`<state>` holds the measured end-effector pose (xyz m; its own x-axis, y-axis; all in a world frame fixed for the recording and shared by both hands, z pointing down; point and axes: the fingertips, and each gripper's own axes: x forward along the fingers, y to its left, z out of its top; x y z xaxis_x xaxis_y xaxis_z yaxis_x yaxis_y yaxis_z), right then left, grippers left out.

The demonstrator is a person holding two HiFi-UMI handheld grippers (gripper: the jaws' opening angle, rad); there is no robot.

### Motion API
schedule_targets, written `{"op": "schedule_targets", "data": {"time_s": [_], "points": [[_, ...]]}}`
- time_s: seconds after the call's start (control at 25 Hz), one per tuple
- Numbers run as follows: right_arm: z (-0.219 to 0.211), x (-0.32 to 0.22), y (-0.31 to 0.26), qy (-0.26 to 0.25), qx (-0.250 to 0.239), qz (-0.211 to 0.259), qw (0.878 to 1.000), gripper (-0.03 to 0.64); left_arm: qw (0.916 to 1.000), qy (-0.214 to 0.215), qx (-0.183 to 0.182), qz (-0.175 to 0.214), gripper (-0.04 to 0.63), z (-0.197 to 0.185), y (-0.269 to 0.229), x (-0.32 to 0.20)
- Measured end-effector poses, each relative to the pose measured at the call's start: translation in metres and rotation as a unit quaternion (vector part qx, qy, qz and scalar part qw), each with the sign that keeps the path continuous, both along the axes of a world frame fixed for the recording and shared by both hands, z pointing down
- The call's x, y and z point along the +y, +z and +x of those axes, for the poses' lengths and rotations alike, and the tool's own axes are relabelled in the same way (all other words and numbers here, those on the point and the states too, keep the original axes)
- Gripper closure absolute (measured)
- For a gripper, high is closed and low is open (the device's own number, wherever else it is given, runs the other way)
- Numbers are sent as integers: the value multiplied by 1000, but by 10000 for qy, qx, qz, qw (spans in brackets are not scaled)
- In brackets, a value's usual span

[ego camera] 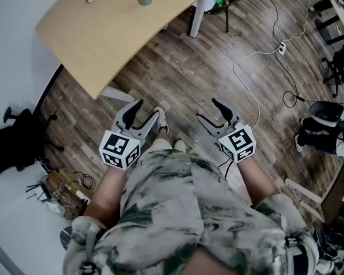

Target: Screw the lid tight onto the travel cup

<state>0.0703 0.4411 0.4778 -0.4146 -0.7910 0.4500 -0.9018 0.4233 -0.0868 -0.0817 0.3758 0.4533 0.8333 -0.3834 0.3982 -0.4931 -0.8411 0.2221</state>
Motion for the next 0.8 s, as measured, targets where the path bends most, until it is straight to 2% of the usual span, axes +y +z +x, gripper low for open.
{"op": "schedule_targets", "data": {"time_s": [0.32, 0.8], "points": [[9, -80, 3, -3, 74, -114, 9999, 314, 10000, 55, 35, 4, 351, 13, -1, -79], [-14, -210, -6, -50, 186, -144, 9997, 314, 9996, 252, 90, -41, 351, -4, 4, -185]]}}
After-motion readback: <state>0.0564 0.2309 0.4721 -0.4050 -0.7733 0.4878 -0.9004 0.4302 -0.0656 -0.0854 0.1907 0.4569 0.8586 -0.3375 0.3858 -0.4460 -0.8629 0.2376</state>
